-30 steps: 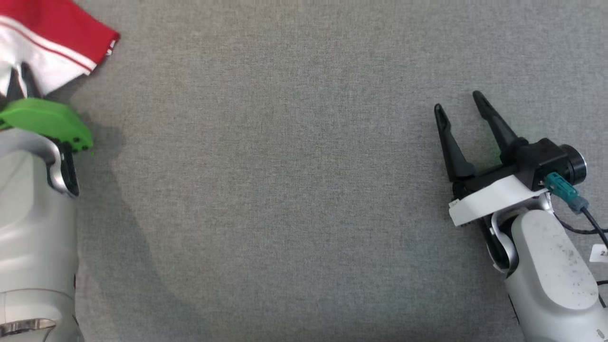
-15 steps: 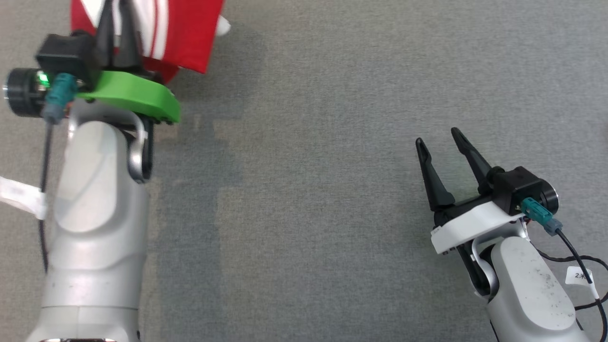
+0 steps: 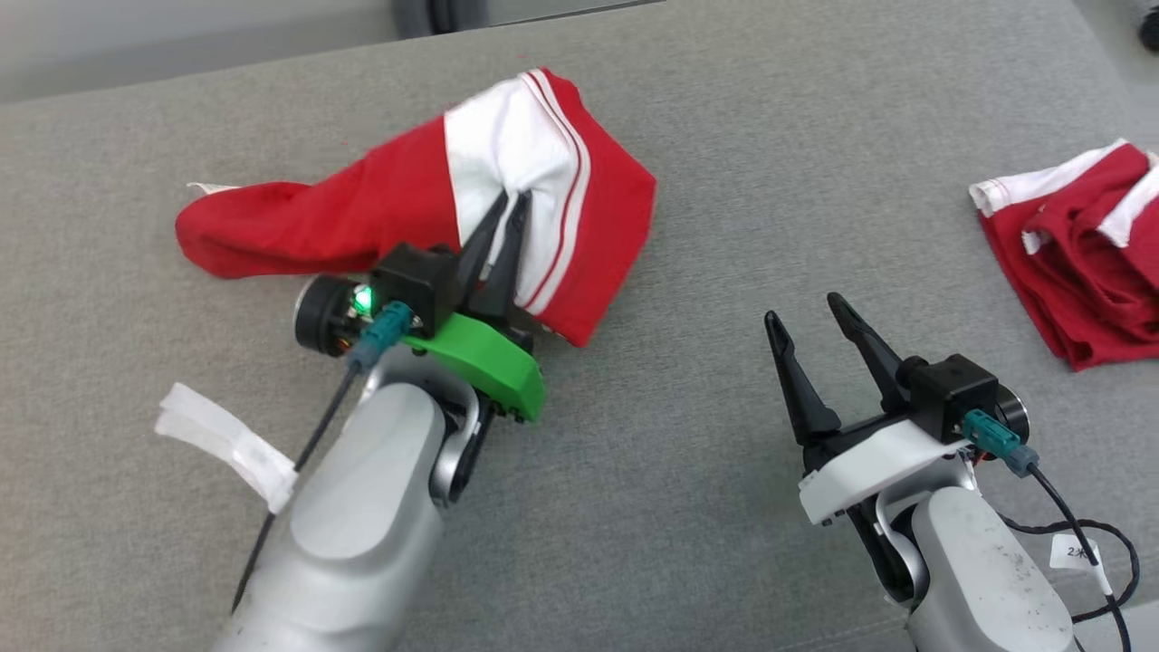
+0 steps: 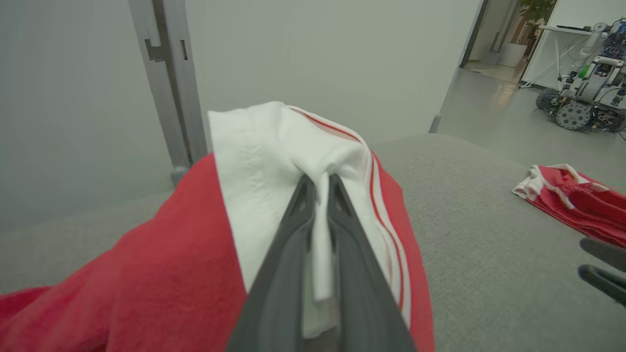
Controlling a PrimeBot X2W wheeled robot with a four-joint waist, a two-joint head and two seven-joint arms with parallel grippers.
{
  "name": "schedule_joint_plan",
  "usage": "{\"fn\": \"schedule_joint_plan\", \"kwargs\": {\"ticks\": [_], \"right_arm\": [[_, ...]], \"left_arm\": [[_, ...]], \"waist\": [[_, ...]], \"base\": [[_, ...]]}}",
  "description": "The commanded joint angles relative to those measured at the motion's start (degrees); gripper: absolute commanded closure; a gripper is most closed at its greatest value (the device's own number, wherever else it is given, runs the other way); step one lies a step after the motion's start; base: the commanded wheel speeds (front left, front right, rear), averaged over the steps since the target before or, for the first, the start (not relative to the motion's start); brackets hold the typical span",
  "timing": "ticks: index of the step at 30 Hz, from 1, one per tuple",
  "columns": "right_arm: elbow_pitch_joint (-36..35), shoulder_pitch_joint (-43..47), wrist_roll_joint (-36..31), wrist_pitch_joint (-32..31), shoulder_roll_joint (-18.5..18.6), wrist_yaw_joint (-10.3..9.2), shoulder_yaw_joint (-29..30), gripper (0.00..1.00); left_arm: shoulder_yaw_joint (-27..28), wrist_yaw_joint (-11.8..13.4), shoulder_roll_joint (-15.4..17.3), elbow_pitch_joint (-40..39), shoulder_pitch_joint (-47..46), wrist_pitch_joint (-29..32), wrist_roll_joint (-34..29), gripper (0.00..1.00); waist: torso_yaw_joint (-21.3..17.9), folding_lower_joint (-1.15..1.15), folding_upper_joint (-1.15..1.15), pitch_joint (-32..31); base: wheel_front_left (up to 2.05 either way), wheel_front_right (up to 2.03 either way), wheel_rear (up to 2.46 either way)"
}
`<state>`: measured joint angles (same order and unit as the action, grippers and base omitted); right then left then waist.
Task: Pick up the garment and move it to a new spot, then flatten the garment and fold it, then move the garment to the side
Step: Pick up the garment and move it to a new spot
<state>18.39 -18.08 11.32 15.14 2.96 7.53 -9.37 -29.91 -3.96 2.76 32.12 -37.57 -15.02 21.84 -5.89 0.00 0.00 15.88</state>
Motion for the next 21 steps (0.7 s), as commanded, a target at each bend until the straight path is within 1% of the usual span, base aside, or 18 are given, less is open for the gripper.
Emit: {"fn": "schedule_joint_plan", "kwargs": {"ticks": [1, 2, 3, 6, 8, 12, 16, 21], "right_arm": [[0.19, 0.82, 0.35, 0.00, 0.02, -0.09, -0.20, 0.00], [0.25, 1.12, 0.47, 0.01, 0.04, -0.09, -0.20, 0.00], [0.37, 1.47, 0.66, 0.00, 0.05, -0.09, -0.28, 0.00], [0.58, 1.96, 0.72, 0.01, 0.03, -0.09, -0.23, 0.00], [0.89, 2.53, 0.67, 0.00, 0.04, -0.09, 0.03, 0.00], [1.16, 3.50, 0.71, 0.00, 0.05, -0.09, 0.38, 0.00], [1.45, 4.84, 0.71, 0.00, 0.04, -0.09, 0.54, 0.00], [1.46, 6.93, 0.58, 0.00, 0.05, -0.09, 0.70, 0.00]], "left_arm": [[-1.22, 1.15, 0.32, -0.34, 1.69, -0.19, 0.92, 0.67], [-2.12, 1.72, 0.33, -0.49, 2.26, -0.19, 1.33, 0.37], [-3.09, 2.50, 0.33, -0.32, 3.19, -0.18, 1.85, 0.00], [-4.02, 4.88, 0.33, -1.06, 5.60, -0.18, 1.79, 0.00], [-3.75, 5.96, 0.32, -1.15, 7.53, -0.18, 0.79, 0.00], [0.28, 8.05, 0.30, -2.76, 12.02, -0.19, -0.74, 0.00], [5.30, 8.65, 0.49, -4.84, 17.68, -0.12, -3.74, 0.00], [11.60, 8.39, 0.70, -8.70, 24.54, -0.12, -7.02, 0.00]], "waist": [[-3.57, 0.00, 0.00, -2.32], [-3.82, 0.00, 0.00, -2.48], [-4.11, 0.00, 0.00, -2.79], [-4.42, 0.00, 0.00, -3.69], [-4.33, 0.00, 0.00, -4.48], [-3.97, 0.00, 0.00, -6.33], [-3.29, 0.00, 0.00, -8.38], [-2.07, 0.00, 0.00, -10.45]], "base": [[0.00, 0.00, 0.00], [0.00, 0.00, 0.00], [0.00, 0.00, 0.00], [0.00, 0.00, 0.00], [0.00, 0.00, 0.00], [0.00, 0.00, 0.00], [0.00, 0.00, 0.00], [0.00, 0.00, 0.00]]}}
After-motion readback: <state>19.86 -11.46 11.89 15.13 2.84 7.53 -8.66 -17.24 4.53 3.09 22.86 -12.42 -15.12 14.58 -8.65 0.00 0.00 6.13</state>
